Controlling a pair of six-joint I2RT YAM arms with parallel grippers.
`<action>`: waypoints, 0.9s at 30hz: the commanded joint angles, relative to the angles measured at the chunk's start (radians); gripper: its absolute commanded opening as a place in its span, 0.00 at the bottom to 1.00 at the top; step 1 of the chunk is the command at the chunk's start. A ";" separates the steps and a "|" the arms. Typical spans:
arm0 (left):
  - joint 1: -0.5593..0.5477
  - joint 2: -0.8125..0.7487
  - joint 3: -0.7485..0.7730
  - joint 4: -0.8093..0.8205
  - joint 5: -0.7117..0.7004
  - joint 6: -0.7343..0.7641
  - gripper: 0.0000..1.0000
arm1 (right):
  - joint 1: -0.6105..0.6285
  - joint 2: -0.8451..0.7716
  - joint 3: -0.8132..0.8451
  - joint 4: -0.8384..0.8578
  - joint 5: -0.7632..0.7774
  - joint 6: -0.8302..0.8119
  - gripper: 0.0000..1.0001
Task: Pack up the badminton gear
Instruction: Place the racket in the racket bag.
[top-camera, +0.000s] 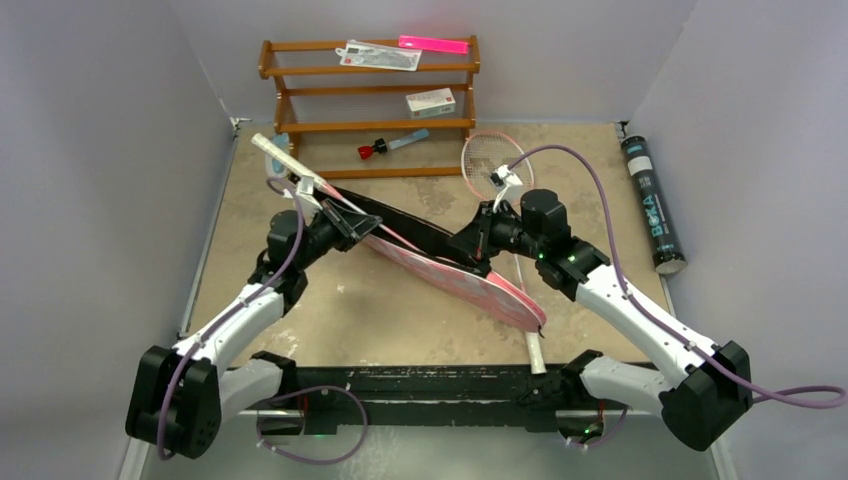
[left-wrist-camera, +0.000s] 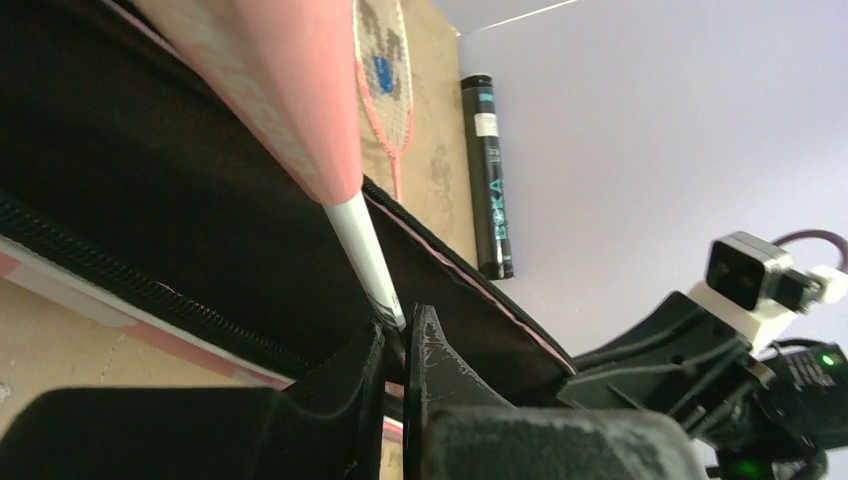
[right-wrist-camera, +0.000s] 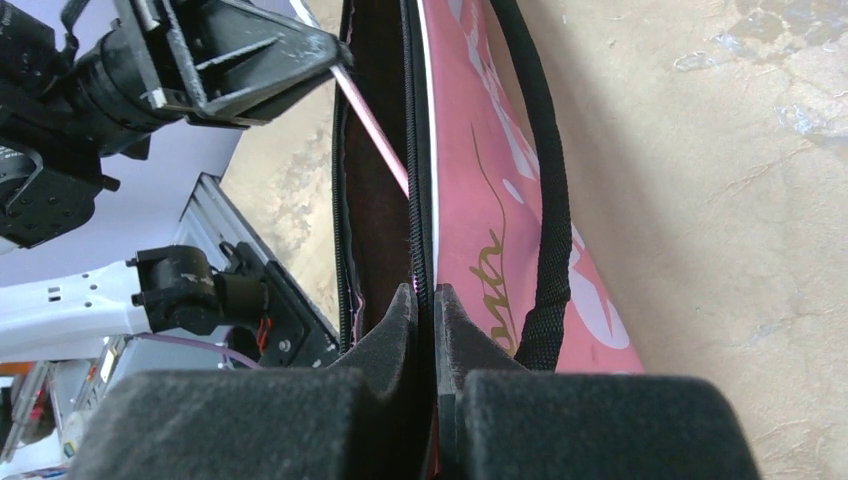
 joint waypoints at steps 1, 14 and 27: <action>-0.090 0.057 0.053 -0.036 -0.067 0.047 0.00 | -0.004 -0.010 0.010 0.102 0.023 -0.011 0.00; -0.273 0.150 0.181 -0.155 -0.148 0.058 0.00 | -0.004 0.016 0.012 0.090 0.016 -0.028 0.00; -0.364 0.192 0.229 -0.284 -0.243 0.034 0.00 | -0.003 -0.009 0.017 0.051 0.085 -0.053 0.00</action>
